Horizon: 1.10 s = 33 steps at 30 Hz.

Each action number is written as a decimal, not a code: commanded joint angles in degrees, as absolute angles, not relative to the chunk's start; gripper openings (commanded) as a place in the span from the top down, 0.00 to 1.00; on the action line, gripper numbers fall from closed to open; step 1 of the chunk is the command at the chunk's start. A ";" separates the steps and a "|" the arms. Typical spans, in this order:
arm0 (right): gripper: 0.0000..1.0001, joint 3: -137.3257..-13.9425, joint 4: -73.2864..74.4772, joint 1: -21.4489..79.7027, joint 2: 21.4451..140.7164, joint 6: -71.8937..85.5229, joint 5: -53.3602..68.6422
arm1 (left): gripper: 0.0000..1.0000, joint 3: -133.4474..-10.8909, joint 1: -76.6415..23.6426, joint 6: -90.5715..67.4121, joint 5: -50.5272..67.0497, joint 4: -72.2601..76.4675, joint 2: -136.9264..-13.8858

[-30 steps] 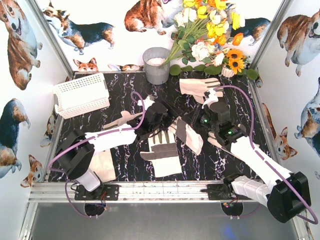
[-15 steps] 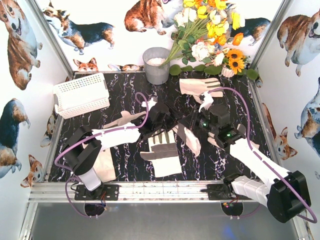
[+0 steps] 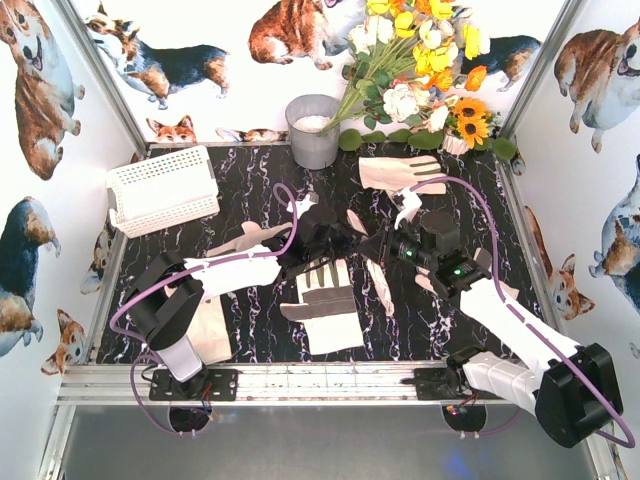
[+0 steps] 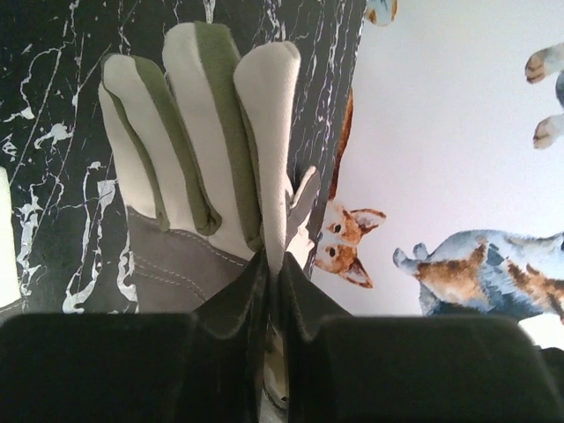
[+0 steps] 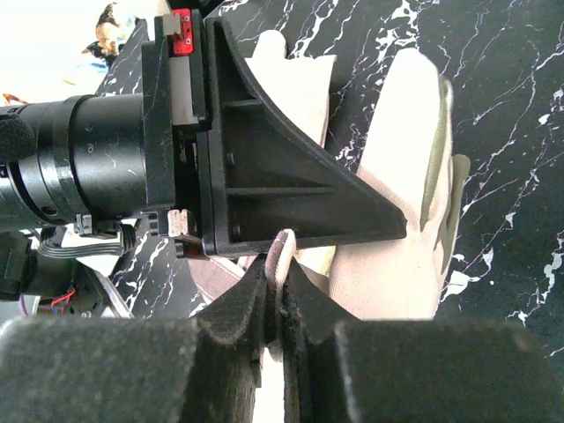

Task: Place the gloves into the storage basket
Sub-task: Pair the glove with the glove.

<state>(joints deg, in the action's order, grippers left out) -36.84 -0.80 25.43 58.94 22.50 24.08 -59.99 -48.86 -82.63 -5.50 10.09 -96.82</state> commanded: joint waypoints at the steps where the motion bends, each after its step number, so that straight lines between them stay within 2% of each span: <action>1: 1.00 -37.69 -4.49 25.84 57.02 20.88 26.35 | 1.00 -59.70 -48.91 -80.48 -1.63 12.17 -97.47; 6: 0.98 -37.51 -4.33 25.84 57.32 20.66 27.08 | 1.00 -57.49 -48.45 -78.37 1.15 13.93 -96.93; 9: 0.68 -37.31 -3.73 25.84 57.76 20.87 27.36 | 1.00 -55.53 -47.90 -74.53 3.38 12.89 -96.45; 11: 0.53 -37.27 -3.15 25.84 57.77 21.44 27.66 | 1.00 -54.18 -47.37 -71.93 4.63 12.06 -95.98; 13: 0.43 -37.27 -2.31 25.86 57.82 22.81 27.02 | 1.00 -51.92 -46.86 -70.05 5.61 12.25 -95.31; 15: 0.38 -37.27 -1.09 25.84 57.76 23.75 26.74 | 1.00 -49.86 -46.19 -68.59 6.76 12.72 -95.02; 19: 0.38 -37.12 4.55 25.84 57.51 28.14 18.10 | 1.00 -45.36 -45.02 -67.41 6.75 14.42 -90.98; 21: 0.44 -35.83 6.84 25.78 57.53 30.76 14.19 | 1.00 -44.25 -44.67 -66.70 7.30 15.01 -90.26; 24: 0.51 -33.90 6.38 25.75 58.80 32.48 14.98 | 1.00 -43.77 -44.57 -66.35 9.11 16.89 -90.97; 29: 0.71 -31.91 9.11 25.75 62.49 37.65 14.11 | 1.00 -43.77 -44.52 -66.45 11.78 20.68 -93.52; 33: 0.76 -31.16 10.94 25.75 66.60 38.09 14.24 | 1.00 -43.77 -44.30 -66.06 13.11 22.56 -94.28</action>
